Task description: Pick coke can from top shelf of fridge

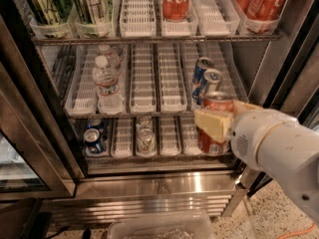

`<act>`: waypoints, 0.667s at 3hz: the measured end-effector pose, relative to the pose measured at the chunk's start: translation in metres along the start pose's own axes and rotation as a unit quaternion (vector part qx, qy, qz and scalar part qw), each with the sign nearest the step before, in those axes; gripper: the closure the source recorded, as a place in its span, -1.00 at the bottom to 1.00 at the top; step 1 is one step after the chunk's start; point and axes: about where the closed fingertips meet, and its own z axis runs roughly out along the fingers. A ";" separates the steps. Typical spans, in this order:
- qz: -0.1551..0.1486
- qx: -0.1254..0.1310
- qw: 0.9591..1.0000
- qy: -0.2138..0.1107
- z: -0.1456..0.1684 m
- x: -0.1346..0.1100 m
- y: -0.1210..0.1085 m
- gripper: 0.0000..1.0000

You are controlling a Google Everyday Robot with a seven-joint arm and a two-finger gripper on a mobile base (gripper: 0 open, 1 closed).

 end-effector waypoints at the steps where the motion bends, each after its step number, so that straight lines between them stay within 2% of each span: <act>1: 0.018 -0.030 0.999 0.014 0.000 0.007 0.016 1.00; 2: 0.018 -0.031 0.999 0.015 0.000 0.007 0.017 1.00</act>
Offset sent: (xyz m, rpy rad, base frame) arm -0.0075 0.0151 -0.0071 0.0471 0.0450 0.0446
